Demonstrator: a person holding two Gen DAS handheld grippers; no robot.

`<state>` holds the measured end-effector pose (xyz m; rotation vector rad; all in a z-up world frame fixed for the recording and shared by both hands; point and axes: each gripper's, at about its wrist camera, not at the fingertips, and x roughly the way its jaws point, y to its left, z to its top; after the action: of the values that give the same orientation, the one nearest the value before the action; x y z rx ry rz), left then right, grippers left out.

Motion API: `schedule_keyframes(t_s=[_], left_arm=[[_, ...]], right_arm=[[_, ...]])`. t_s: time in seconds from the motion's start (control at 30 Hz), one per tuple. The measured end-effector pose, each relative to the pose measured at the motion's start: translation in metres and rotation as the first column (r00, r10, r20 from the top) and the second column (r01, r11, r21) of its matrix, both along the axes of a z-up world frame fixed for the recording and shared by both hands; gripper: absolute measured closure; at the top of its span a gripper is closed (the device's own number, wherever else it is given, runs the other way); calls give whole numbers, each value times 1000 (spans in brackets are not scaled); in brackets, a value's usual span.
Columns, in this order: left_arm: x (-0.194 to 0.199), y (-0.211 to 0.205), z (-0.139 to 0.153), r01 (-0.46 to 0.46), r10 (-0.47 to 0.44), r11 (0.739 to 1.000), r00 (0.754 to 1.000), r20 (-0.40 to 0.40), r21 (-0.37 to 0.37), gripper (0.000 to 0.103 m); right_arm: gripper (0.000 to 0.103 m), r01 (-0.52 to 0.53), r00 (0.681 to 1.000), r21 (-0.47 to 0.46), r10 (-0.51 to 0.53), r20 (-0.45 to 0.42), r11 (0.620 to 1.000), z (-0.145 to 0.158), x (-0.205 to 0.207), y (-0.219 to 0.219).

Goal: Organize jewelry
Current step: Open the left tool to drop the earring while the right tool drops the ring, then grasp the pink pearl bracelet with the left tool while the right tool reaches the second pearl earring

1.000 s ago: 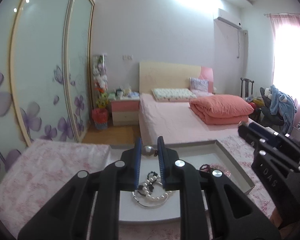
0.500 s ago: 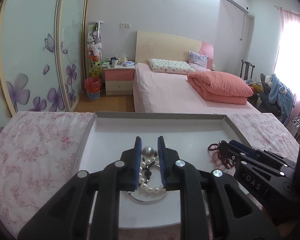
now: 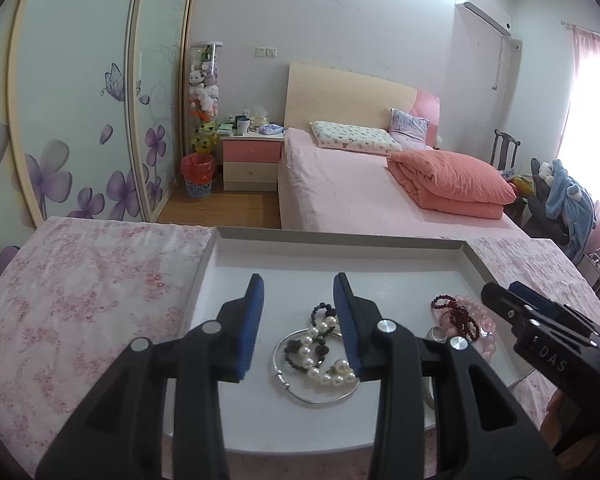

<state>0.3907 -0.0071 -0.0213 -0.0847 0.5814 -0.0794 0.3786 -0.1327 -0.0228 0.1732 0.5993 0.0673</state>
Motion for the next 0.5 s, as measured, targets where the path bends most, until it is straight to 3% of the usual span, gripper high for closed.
schedule_keyframes(t_s=[0.27,0.5], left_arm=[[-28,5,2,20,-20,1000,1000,-1,11,66],[-74,-2,-6,124,-123,992,991,-47,12,66]], right_arm=[[54,-9,1000,-40,9,5,999,3,-23,-3],[54,-29,1000,-71,28,-14,997,-1,-60,-6]])
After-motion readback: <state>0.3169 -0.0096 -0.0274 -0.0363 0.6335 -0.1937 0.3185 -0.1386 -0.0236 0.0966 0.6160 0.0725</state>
